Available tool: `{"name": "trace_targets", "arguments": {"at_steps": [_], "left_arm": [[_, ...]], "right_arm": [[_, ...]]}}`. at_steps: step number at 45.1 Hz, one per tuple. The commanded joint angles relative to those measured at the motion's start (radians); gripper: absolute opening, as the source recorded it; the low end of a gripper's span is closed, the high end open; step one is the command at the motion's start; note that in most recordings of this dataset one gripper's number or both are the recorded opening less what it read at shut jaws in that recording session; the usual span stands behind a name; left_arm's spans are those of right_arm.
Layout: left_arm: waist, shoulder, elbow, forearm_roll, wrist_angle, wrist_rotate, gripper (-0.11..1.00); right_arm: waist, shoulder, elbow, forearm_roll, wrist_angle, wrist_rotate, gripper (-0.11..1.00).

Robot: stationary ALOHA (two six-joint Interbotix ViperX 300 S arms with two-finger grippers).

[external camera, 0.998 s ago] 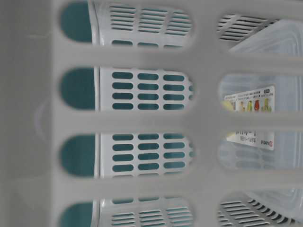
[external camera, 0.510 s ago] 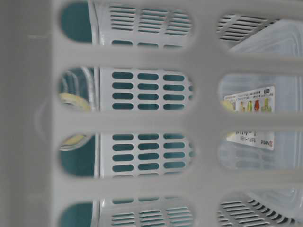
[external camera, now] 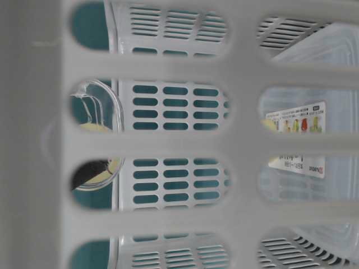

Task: Pick up the tape dispenser from the shopping basket with the left arm.

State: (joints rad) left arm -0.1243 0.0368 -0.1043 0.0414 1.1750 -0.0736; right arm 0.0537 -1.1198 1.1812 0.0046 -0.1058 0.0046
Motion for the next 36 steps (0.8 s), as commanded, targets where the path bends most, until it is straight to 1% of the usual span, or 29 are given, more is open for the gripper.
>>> {"name": "trace_targets", "arguments": {"at_steps": [1, 36], "left_arm": [[-0.002, -0.029, -0.009, 0.003, -0.006, 0.002, 0.30], [-0.005, -0.028, 0.005, 0.003, -0.008, -0.008, 0.30]], "right_arm": [[0.003, 0.006, -0.006, 0.003, -0.002, 0.002, 0.73], [0.002, 0.005, -0.002, 0.003, -0.003, 0.000, 0.73]]}}
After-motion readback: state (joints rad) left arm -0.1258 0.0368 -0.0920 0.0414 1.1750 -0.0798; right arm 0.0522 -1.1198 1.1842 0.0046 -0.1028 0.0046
